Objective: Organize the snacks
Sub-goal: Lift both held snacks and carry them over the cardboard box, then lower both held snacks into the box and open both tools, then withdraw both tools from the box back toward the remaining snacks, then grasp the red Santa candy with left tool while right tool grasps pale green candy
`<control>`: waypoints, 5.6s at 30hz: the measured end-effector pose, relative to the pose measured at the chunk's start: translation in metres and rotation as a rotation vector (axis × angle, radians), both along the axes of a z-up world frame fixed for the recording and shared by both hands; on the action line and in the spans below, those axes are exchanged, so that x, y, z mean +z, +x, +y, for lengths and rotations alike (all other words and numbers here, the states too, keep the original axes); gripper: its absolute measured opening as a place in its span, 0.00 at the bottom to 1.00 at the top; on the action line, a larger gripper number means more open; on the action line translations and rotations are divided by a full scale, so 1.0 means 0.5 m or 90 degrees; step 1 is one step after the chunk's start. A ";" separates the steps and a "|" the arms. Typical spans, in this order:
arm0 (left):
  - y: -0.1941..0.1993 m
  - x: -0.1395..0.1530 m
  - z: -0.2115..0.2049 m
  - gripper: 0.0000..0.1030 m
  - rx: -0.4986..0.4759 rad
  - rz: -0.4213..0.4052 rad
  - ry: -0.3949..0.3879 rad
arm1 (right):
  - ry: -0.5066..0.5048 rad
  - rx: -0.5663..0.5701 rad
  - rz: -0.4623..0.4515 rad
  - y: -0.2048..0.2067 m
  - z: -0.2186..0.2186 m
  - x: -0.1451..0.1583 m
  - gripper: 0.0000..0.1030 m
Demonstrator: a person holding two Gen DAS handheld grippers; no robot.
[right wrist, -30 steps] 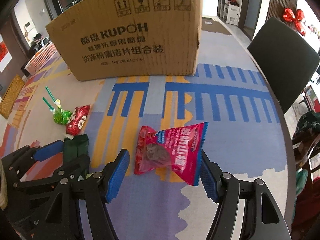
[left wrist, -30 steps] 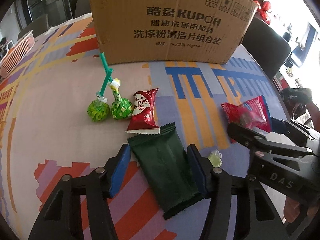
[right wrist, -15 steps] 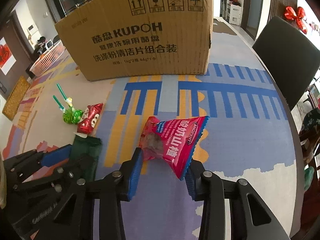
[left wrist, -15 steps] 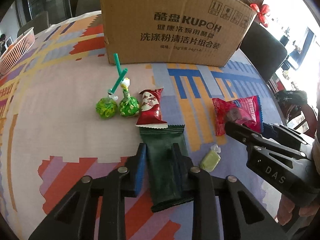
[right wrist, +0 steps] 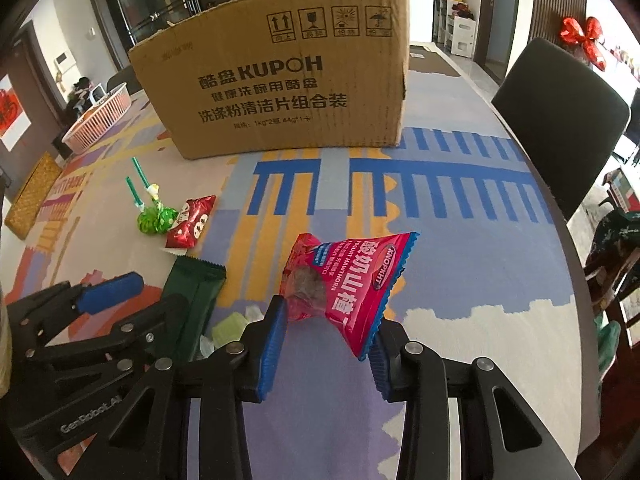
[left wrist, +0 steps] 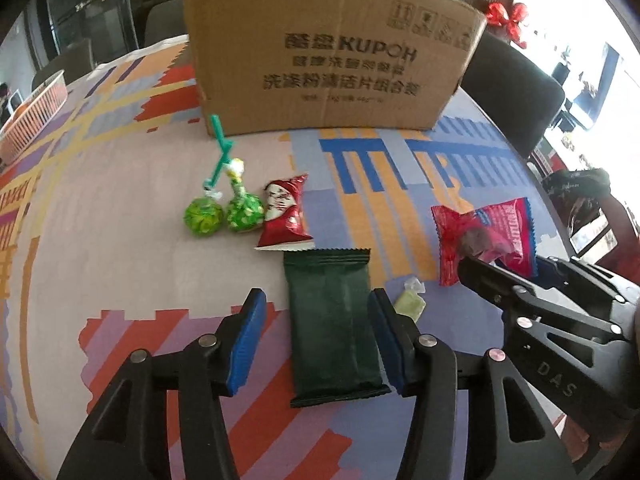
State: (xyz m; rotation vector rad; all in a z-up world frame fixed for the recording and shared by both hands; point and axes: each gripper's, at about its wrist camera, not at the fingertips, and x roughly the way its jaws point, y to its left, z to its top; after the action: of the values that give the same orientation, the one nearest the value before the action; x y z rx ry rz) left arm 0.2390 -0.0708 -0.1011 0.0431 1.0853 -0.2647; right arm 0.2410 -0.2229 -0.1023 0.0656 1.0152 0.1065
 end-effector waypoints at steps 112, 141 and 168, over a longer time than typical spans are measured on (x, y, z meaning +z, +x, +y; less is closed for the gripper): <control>0.038 0.357 0.107 0.65 -0.002 -0.262 0.001 | -0.071 0.007 -0.241 0.061 0.059 0.344 0.62; -0.070 0.110 0.122 0.48 -0.119 -0.172 -0.030 | -0.042 0.022 -0.044 -0.062 0.120 0.055 0.62; 0.047 -0.002 0.051 0.39 -0.098 -0.086 -0.069 | 0.045 -0.047 0.024 -0.015 0.078 -0.033 0.35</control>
State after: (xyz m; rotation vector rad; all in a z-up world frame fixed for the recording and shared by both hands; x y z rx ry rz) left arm 0.2626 -0.0451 -0.1021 0.0471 0.9337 -0.4532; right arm 0.2337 -0.1837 -0.1188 0.1694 1.0462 0.0735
